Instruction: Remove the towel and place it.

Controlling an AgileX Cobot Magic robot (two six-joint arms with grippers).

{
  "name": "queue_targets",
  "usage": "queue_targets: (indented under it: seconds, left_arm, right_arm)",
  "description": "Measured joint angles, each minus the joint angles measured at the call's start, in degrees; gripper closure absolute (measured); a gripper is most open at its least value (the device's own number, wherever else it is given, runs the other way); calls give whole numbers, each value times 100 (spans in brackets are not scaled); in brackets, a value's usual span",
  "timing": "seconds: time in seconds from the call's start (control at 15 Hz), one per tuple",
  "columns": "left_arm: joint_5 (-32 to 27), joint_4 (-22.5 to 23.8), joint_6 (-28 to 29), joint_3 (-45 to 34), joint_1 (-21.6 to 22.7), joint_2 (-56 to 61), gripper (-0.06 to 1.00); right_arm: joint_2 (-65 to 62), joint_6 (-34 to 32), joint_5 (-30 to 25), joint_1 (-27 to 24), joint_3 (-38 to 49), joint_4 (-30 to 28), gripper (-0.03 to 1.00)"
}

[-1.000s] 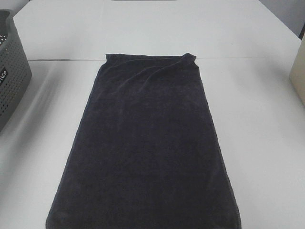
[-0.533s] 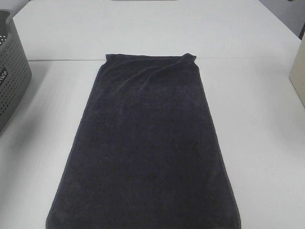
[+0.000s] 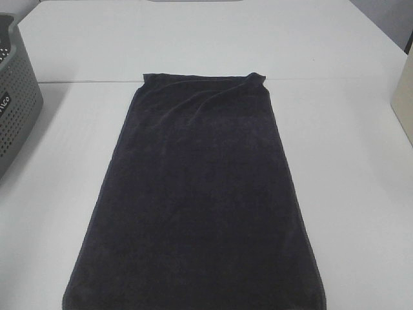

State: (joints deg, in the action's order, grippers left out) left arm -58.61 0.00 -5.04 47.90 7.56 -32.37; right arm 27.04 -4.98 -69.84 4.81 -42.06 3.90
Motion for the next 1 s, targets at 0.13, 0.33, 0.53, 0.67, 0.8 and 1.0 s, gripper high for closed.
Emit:
queue_targets:
  seconds: [0.13, 0.33, 0.53, 0.67, 0.8, 1.0]
  left_arm:
    - [0, 0, -195, -561, 0, 865, 20]
    - [-11, 0, -275, -1129, 0, 1845, 20]
    - [-189, -252, -292, -1673, 0, 2825, 20]
    - [-344, -498, -458, -1765, 0, 3249, 20]
    - [-344, -848, -590, -1782, 0, 3272, 20]
    - [-344, -882, -590, -1788, 0, 3272, 20]
  right_arm:
    - [-894, 143, 218, 0, 527, -92, 20]
    - [-1856, 384, 390, 0, 1054, -103, 21]
    - [-2681, 567, 470, 0, 1450, -103, 21]
    - [-2722, 739, 573, 0, 1587, 6, 21]
    - [-2722, 917, 590, 0, 1599, 132, 21]
    - [-2722, 940, 590, 0, 1599, 149, 21]
